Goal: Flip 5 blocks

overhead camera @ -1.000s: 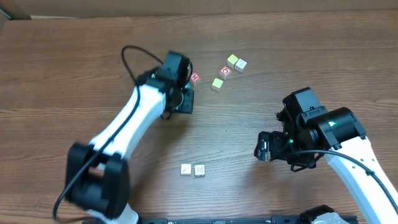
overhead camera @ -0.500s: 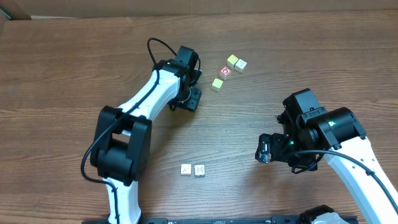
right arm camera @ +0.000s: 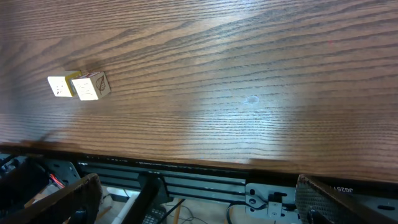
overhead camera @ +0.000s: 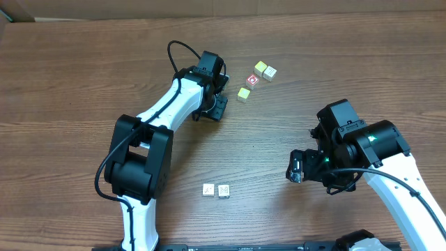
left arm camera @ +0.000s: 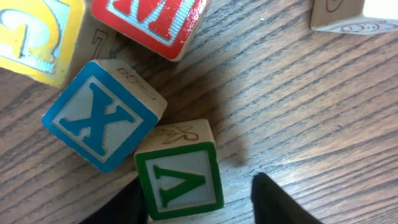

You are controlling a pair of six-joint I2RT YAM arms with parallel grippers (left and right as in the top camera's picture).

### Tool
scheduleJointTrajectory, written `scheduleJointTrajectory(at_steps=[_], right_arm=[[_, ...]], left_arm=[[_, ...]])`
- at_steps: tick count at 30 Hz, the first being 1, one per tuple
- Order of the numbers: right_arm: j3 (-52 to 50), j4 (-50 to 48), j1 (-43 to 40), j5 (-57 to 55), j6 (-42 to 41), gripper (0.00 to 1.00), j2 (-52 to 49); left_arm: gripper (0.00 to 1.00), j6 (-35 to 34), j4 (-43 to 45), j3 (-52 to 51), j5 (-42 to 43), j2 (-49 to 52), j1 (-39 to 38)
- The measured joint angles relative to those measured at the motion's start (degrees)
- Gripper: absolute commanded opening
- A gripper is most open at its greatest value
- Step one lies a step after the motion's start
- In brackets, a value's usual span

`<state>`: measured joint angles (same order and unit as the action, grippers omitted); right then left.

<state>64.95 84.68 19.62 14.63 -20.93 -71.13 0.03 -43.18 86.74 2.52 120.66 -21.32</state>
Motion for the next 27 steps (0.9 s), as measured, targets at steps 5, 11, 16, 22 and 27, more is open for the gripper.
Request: scheduleJointTrajectory(at_steps=[5, 11, 16, 22, 27], right_arm=[[0.0, 0.0, 0.0, 0.0, 0.0, 1.0, 0.0], [0.0, 0.0, 0.0, 0.0, 0.0, 1.0, 0.0], [0.0, 0.0, 0.0, 0.0, 0.0, 1.0, 0.0], [0.0, 0.0, 0.0, 0.0, -0.1, 1.0, 0.0], [0.0, 0.0, 0.0, 0.0, 0.0, 1.0, 0.0]], left_arm=[[0.38, 0.0, 0.2, 0.0, 0.0, 0.0, 0.0], [0.31, -0.1, 0.2, 0.0, -0.2, 0.0, 0.0], [0.27, -0.1, -0.5, 1.3, -0.5, 0.0, 0.0], [0.23, -0.5, -3.8, 5.9, -0.7, 0.0, 0.0], [0.15, -1.1, -8.5, 10.0, -0.7, 0.0, 0.0]])
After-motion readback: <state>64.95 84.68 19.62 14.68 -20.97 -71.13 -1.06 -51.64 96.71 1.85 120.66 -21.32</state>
